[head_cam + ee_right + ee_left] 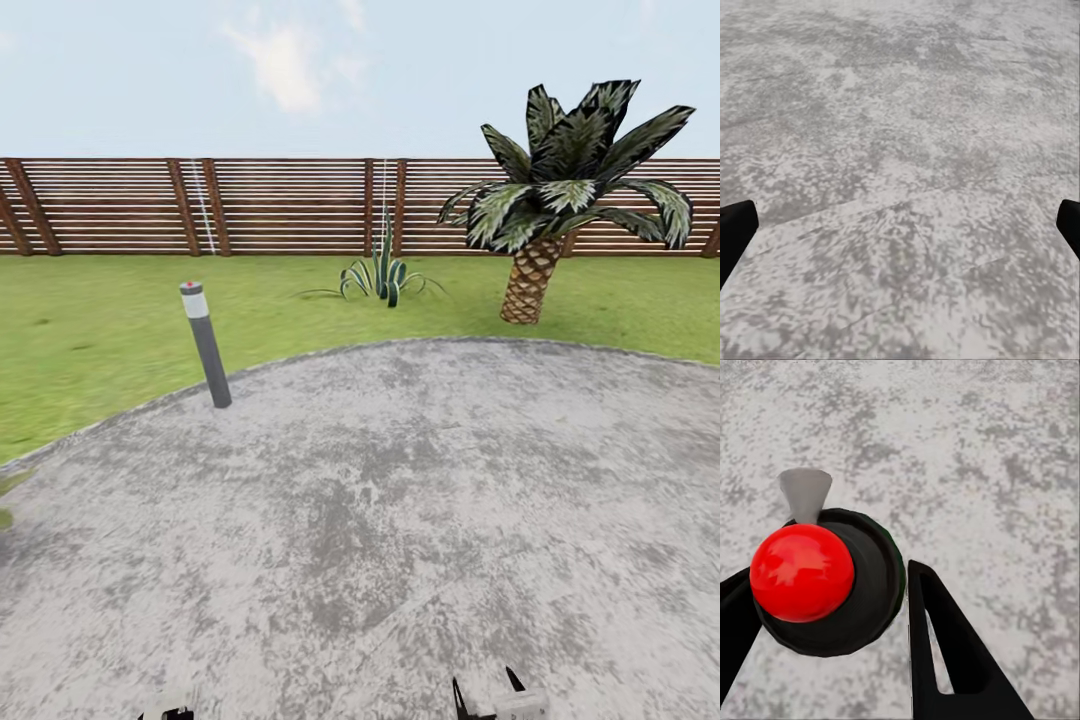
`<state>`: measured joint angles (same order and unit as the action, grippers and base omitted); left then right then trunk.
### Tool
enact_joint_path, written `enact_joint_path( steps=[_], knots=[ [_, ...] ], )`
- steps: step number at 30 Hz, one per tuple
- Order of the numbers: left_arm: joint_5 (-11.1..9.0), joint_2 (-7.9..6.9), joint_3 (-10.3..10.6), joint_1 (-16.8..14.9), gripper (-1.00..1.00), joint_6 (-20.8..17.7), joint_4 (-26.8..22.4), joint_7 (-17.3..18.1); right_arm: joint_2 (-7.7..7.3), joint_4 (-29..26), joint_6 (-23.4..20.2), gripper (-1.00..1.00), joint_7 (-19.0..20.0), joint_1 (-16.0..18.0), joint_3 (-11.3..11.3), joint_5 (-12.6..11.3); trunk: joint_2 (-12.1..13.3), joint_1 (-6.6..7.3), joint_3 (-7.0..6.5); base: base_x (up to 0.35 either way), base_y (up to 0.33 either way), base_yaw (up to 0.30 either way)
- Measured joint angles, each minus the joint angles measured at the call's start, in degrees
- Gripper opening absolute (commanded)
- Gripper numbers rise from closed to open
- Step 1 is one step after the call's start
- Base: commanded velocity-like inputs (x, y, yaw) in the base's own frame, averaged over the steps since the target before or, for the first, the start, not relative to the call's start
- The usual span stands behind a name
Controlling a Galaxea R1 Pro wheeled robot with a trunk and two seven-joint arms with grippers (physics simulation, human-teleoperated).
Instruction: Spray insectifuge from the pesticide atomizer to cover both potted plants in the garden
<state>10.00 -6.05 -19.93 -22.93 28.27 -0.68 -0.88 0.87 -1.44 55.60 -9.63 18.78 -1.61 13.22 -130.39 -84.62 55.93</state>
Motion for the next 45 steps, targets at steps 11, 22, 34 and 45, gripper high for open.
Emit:
enact_joint_path(
  steps=[11,22,34,45],
  knots=[
    [0.0,0.00,0.0,0.0,-1.00,0.0,0.0,0.0,0.09,0.0,0.0,1.00,0.0,0.0,0.0,0.0,0.0,0.00,0.00,0.340,0.000,0.000],
    [0.0,0.00,0.0,0.0,-1.00,0.0,0.0,0.0,0.11,0.0,0.1,1.00,0.0,0.0,0.0,0.0,0.0,0.00,0.00,0.334,-0.071,0.066],
    [0.0,0.00,0.0,0.0,-1.00,0.0,0.0,0.0,0.18,0.0,0.0,1.00,-0.1,0.0,0.0,0.0,0.0,-0.01,0.00,0.282,-0.161,0.274],
    [0.0,0.00,0.0,0.0,-1.00,0.0,0.0,0.0,0.18,0.0,0.0,1.00,-0.1,0.0,0.0,0.0,0.0,-0.01,0.00,0.247,-0.187,0.278]
  ],
)
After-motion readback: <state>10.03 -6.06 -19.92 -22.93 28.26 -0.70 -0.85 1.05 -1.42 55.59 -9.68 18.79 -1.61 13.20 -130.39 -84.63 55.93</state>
